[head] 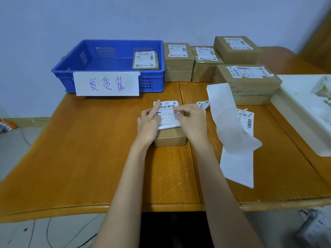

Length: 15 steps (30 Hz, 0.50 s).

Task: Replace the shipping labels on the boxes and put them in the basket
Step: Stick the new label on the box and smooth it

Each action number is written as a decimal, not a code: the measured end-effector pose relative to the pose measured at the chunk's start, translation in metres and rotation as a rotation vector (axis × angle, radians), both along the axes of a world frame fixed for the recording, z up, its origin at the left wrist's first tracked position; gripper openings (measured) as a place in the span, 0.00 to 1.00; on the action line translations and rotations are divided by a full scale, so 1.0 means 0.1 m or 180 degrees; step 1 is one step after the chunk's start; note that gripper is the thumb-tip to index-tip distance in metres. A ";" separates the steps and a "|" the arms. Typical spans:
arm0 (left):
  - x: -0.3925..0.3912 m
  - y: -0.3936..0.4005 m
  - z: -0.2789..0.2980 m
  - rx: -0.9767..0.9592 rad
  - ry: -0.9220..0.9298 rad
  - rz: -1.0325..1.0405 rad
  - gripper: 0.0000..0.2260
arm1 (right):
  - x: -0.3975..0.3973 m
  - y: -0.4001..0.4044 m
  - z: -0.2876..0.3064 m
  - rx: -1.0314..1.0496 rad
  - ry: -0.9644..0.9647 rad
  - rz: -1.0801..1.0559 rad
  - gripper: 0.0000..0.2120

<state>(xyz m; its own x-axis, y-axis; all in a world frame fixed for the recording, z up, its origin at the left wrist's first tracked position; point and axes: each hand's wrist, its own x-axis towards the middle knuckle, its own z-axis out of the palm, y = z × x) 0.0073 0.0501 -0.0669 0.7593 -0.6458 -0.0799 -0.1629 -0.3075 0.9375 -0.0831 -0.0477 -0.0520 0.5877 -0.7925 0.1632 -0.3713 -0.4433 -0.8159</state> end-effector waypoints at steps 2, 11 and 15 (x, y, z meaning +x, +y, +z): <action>-0.02 0.02 0.00 -0.0092 0.0076 0.0070 0.22 | 0.00 -0.03 0.02 0.0139 0.0046 0.0034 0.12; 0.08 0.12 0.01 -0.0183 0.0106 -0.0269 0.16 | -0.10 -0.08 0.06 0.1034 -0.0105 0.0611 0.18; 0.13 0.21 -0.07 0.0061 0.0071 -0.0568 0.25 | -0.21 -0.13 0.11 0.1492 0.0055 0.1028 0.26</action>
<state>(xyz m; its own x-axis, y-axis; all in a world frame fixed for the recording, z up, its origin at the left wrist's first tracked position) 0.0199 0.0707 -0.0739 0.6306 -0.7684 -0.1090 -0.1958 -0.2933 0.9357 -0.1040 -0.0607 -0.0413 0.8117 -0.5574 -0.1744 -0.2919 -0.1287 -0.9477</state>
